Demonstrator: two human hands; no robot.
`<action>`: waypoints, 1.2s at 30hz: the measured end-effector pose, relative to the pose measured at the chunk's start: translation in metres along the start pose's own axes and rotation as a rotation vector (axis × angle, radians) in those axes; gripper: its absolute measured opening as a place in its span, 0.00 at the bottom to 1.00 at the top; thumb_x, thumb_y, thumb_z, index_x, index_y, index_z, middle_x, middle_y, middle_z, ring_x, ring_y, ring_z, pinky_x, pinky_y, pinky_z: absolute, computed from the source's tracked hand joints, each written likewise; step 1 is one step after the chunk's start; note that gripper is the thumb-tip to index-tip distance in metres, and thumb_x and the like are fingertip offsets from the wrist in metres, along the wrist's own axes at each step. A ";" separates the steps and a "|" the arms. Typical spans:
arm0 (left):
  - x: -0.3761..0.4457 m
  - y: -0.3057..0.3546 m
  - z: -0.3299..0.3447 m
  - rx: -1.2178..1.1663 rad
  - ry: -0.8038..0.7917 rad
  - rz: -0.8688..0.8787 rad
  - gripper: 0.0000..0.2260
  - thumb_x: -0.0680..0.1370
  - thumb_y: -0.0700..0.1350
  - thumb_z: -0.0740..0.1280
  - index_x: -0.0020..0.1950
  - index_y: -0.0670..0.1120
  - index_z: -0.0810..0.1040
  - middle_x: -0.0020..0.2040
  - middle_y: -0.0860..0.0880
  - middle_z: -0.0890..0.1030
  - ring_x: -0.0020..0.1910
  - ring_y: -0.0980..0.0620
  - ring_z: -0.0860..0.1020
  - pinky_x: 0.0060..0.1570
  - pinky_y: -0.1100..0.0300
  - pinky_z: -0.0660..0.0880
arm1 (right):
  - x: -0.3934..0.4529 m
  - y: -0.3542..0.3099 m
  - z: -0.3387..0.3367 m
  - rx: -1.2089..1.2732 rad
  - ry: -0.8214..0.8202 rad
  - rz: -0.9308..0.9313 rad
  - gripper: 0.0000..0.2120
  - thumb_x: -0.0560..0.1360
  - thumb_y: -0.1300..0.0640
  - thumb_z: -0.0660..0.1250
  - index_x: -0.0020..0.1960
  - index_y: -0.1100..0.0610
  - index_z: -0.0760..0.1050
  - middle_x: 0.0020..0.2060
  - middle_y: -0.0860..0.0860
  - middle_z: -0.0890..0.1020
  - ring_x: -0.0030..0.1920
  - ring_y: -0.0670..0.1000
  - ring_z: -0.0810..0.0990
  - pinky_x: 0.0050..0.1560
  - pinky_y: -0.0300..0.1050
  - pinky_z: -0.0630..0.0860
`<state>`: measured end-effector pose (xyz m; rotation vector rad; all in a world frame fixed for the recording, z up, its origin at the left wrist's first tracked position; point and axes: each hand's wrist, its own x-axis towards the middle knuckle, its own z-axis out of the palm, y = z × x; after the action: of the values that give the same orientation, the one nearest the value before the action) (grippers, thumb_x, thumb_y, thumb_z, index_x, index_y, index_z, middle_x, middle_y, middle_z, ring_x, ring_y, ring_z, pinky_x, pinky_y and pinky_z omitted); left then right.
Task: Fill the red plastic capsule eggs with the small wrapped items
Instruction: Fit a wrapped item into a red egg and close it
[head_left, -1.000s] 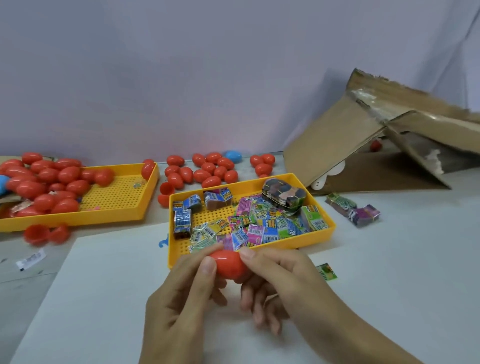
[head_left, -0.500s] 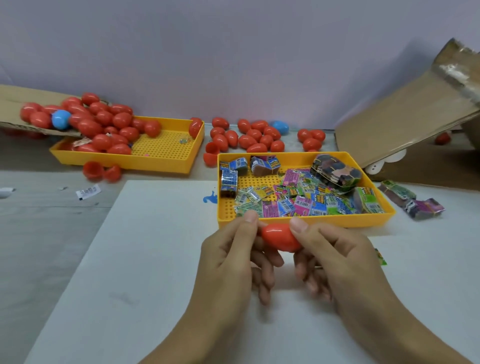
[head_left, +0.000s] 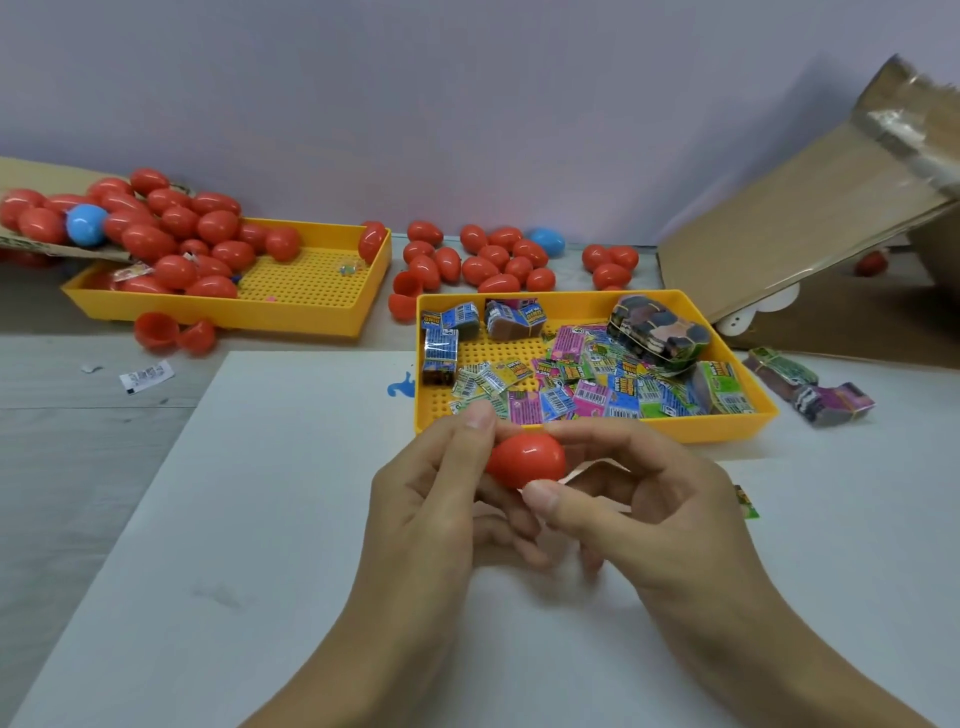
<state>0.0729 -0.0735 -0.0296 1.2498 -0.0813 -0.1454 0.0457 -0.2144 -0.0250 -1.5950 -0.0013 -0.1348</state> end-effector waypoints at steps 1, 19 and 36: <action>-0.001 0.000 0.001 0.007 0.011 0.020 0.14 0.75 0.55 0.72 0.44 0.44 0.84 0.36 0.35 0.82 0.30 0.43 0.82 0.30 0.54 0.80 | 0.000 0.001 0.000 0.007 -0.009 -0.009 0.16 0.63 0.59 0.77 0.50 0.48 0.84 0.42 0.51 0.85 0.34 0.48 0.80 0.27 0.41 0.74; -0.004 -0.011 -0.003 0.279 0.001 0.448 0.24 0.64 0.45 0.77 0.57 0.59 0.79 0.52 0.50 0.81 0.51 0.51 0.84 0.46 0.64 0.80 | 0.004 -0.010 -0.003 0.162 0.027 0.121 0.08 0.70 0.51 0.72 0.44 0.55 0.83 0.33 0.55 0.83 0.30 0.50 0.81 0.20 0.39 0.71; -0.001 -0.004 -0.003 0.152 0.114 0.234 0.14 0.64 0.47 0.83 0.43 0.52 0.82 0.42 0.46 0.86 0.41 0.46 0.86 0.39 0.59 0.83 | 0.001 -0.008 -0.004 0.156 -0.041 0.070 0.11 0.69 0.60 0.70 0.50 0.52 0.84 0.44 0.53 0.85 0.45 0.49 0.83 0.29 0.44 0.77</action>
<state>0.0720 -0.0716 -0.0338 1.3877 -0.1416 0.1374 0.0456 -0.2181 -0.0171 -1.4396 0.0114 -0.0462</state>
